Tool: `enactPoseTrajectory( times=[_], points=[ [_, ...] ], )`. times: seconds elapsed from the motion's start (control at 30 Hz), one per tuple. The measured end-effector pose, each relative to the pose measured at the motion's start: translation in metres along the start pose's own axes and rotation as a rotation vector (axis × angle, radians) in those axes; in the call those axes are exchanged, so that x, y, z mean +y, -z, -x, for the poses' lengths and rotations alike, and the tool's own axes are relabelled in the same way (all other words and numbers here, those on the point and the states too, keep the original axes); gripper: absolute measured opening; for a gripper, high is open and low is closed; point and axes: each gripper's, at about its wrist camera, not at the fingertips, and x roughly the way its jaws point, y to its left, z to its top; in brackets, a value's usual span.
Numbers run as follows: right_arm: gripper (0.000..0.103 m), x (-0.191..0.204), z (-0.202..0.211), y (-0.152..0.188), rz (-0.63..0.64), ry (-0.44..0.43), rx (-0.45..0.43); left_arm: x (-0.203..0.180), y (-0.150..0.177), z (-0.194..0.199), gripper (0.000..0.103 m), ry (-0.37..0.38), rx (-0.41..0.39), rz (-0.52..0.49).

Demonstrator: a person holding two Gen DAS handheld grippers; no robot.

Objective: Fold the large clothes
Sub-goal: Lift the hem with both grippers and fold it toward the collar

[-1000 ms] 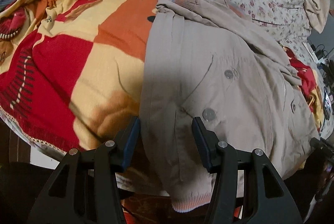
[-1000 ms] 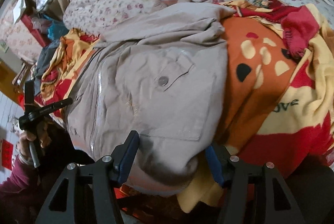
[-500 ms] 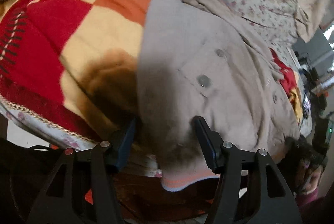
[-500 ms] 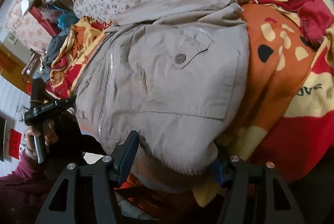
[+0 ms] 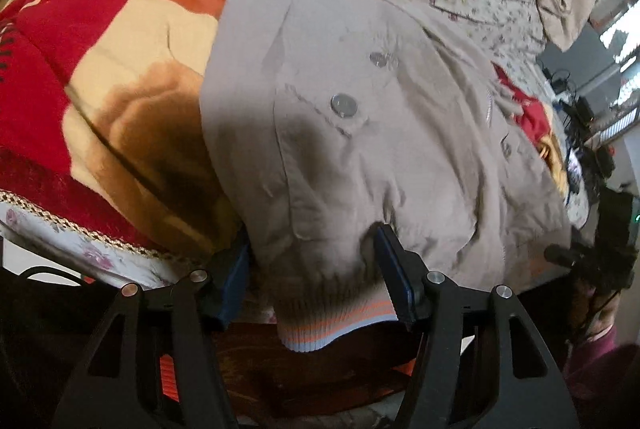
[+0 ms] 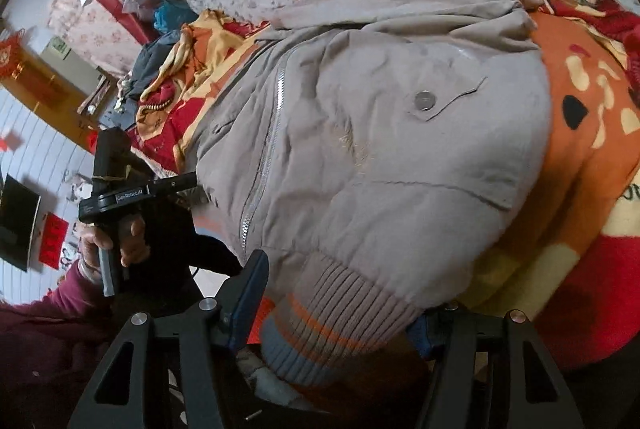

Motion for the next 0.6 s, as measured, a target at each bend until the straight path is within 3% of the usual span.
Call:
enactPoseTrajectory(
  times=[0.13, 0.37, 0.4, 0.47, 0.6],
  points=[
    [0.060, -0.009, 0.001, -0.005, -0.052, 0.052, -0.023, -0.001, 0.000, 0.000, 0.059, -0.003, 0.009, 0.005],
    [0.059, -0.039, 0.023, -0.019, -0.156, 0.039, -0.077, 0.001, 0.002, -0.002, 0.060, -0.001, 0.012, 0.022],
    [0.055, -0.039, 0.022, -0.021, -0.157, 0.032, -0.073, 0.001, 0.001, -0.002, 0.060, -0.002, 0.012, 0.025],
    [0.036, -0.030, 0.015, -0.019, -0.121, 0.001, -0.039, 0.001, 0.002, -0.001, 0.060, 0.000, 0.016, 0.023],
    [0.031, -0.005, 0.003, -0.003, 0.012, -0.035, 0.063, 0.002, 0.005, -0.003, 0.060, 0.018, 0.037, 0.024]
  ],
)
